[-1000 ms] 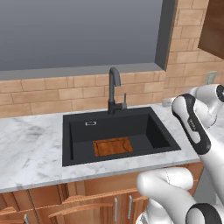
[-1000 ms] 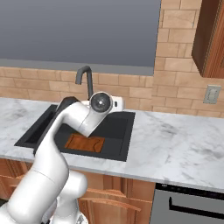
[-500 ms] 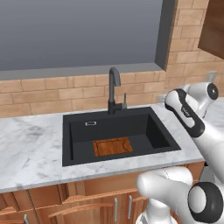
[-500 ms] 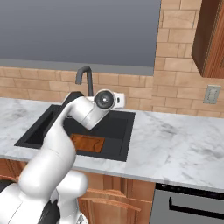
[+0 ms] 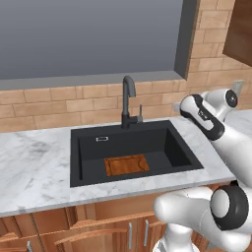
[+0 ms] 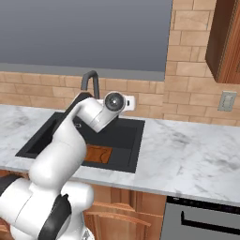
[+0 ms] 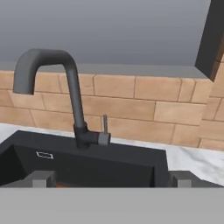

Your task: Turn on the sink faucet with hot water and rinse the cutting board for ten seconds, then turn off the faucet. Push the cutting board to reach the water if necessary.

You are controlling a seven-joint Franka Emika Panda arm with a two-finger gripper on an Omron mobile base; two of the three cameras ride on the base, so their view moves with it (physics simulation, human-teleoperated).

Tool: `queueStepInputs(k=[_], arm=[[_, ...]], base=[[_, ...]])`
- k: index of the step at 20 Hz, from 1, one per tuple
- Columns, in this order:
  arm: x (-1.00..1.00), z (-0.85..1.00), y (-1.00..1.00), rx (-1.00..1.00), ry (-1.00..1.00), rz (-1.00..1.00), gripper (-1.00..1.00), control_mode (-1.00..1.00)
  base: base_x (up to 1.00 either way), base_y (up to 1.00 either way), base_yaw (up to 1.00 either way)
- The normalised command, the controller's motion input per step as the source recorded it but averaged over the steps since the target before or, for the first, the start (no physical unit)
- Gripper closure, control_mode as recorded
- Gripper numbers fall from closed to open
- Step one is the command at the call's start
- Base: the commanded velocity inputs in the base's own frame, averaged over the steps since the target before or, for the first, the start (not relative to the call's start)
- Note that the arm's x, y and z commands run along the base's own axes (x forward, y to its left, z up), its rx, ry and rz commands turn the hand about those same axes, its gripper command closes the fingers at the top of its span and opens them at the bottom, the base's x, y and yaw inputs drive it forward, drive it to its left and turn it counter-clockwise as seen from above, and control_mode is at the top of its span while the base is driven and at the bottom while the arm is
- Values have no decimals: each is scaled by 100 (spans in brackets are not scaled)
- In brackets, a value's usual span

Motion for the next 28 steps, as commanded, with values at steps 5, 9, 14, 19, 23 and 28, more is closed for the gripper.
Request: queueStepInputs(k=[5, 9, 14, 19, 23, 28], arm=[[24, -1, 0, 0, 0, 0, -100, -100], [16, -7, 0, 0, 0, 0, -100, -100], [9, -8, 0, 0, 0, 0, -100, -100], [5, -9, 0, 0, 0, 0, -100, -100], [4, -9, 0, 0, 0, 0, -100, -100], [5, -7, 0, 0, 0, 0, -100, -100]], base=[[0, 0, 0], [0, 0, 0], [0, 0, 0], [0, 0, 0], [0, 0, 0], [0, 0, 0]])
